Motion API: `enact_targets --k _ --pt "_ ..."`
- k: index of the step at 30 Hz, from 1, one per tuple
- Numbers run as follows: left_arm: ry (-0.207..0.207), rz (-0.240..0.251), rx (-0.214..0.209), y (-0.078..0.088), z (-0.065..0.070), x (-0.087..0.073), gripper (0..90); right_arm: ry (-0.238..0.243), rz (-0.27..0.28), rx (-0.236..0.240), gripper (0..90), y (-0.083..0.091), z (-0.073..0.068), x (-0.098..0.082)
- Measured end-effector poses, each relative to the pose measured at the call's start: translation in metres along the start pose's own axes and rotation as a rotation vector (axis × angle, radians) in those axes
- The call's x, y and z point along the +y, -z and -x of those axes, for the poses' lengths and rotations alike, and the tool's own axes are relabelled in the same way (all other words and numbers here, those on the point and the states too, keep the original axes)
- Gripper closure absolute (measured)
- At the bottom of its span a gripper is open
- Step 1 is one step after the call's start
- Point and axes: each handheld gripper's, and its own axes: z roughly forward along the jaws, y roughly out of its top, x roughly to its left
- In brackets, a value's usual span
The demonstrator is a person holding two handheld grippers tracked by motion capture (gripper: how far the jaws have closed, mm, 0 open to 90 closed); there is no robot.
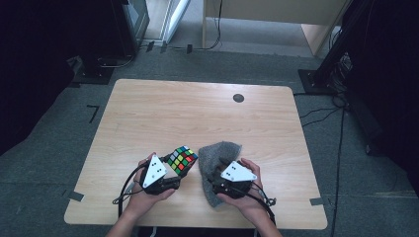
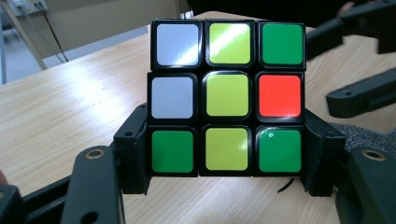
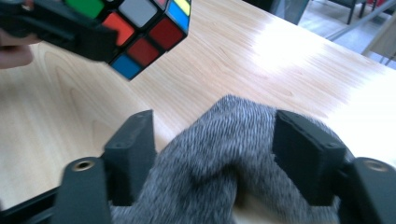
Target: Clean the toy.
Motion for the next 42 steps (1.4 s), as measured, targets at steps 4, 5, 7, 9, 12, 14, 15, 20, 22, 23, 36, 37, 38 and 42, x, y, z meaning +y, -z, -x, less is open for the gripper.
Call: enact_targets --k 4,5,7,9,12,14,15,20,22,23,36,37,38,42 --pt "-0.003 -0.003 -0.007 -0.001 0.002 -0.001 34.3 0.050 -0.020 0.022 23.7 -0.024 0.004 0.004" --pt "-0.003 -0.002 -0.004 -0.001 0.002 -0.001 34.2 0.060 -0.045 0.019 23.6 -0.030 0.003 0.002" --pt "0.001 -0.005 -0.005 -0.001 0.002 -0.002 34.3 0.083 -0.130 -0.019 24.0 -0.042 0.001 -0.004" --pt "0.001 -0.008 -0.009 -0.002 0.002 -0.003 34.3 0.094 -0.213 -0.078 25.7 -0.048 -0.001 -0.012" --pt "-0.001 -0.011 -0.014 -0.003 0.003 -0.003 34.3 -0.016 -0.232 -0.054 29.8 -0.047 0.006 -0.020" --pt "-0.005 -0.007 -0.018 -0.003 0.005 -0.003 34.3 -0.108 -0.277 -0.001 34.0 -0.046 0.014 -0.022" --pt "-0.007 -0.007 -0.021 -0.003 0.005 -0.003 34.3 -0.148 -0.289 0.024 34.2 -0.045 0.019 -0.024" --pt "-0.010 0.006 -0.038 -0.002 0.008 -0.002 34.3 -0.136 -0.274 0.059 48.4 -0.033 0.027 -0.031" --pt "-0.009 0.017 -0.047 -0.001 0.009 -0.001 34.3 -0.157 -0.260 0.050 59.7 -0.027 0.029 -0.035" --pt "-0.008 0.020 -0.052 0.000 0.008 -0.001 34.3 -0.166 -0.257 0.049 65.3 -0.025 0.031 -0.036" --pt "-0.076 0.010 -0.129 -0.005 0.020 -0.003 34.4 -0.320 0.143 0.219 76.1 0.029 0.023 0.014" --pt "-0.095 0.004 -0.138 -0.006 0.023 -0.003 34.4 -0.304 0.164 0.231 76.0 0.033 0.016 0.020" --pt "-0.114 0.004 -0.146 -0.006 0.026 -0.003 34.4 -0.294 0.182 0.245 75.7 0.036 0.010 0.026" --pt "-0.154 0.019 -0.175 -0.005 0.037 0.000 34.4 -0.290 0.186 0.278 75.0 0.034 -0.004 0.034"
